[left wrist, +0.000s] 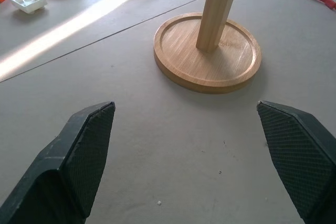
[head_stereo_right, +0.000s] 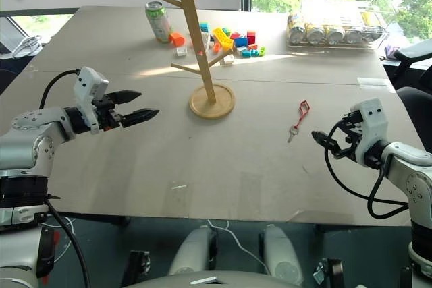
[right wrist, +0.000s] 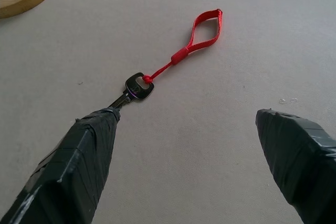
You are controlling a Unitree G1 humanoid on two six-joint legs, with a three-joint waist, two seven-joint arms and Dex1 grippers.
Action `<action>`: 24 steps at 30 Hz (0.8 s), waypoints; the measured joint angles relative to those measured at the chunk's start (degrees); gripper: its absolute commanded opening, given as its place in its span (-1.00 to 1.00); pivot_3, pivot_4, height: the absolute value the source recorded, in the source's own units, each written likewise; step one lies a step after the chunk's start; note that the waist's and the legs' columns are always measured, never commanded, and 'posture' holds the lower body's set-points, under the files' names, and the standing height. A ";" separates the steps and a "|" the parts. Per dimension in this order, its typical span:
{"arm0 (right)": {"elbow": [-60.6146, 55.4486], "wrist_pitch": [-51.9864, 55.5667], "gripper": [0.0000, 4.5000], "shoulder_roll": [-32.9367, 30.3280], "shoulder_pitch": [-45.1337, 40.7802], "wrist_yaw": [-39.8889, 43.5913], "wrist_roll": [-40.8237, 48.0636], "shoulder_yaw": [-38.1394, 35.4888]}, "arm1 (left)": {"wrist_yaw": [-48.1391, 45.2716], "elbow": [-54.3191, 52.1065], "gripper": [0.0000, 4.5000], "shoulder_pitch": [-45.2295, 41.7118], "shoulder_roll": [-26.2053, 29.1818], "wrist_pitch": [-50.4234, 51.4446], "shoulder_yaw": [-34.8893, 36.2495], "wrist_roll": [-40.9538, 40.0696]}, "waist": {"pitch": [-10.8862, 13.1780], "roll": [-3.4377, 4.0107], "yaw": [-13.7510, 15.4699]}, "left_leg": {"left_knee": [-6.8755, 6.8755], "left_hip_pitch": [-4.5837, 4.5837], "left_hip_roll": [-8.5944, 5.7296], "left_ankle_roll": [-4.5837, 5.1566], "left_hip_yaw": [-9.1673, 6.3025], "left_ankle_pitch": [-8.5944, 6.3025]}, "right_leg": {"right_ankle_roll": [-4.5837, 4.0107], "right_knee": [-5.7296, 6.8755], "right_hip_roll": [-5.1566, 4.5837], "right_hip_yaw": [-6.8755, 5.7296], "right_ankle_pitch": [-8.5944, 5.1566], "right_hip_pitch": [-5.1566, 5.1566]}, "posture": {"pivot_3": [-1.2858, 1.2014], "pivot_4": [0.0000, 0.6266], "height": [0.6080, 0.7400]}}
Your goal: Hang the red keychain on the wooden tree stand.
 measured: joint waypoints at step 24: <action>4.19 18.18 0.97 25.94 -21.09 -27.65 -10.67 3.65 | -1.65 -25.78 1.00 -5.57 -4.36 15.14 -5.82 -17.53 | 0.09 0.00 -0.13 | 0.09 -0.78 0.00 -0.01 -0.07 0.01 | -0.18 0.13 0.02 -0.06 0.13 -0.73 | 0.03 -0.52 1.00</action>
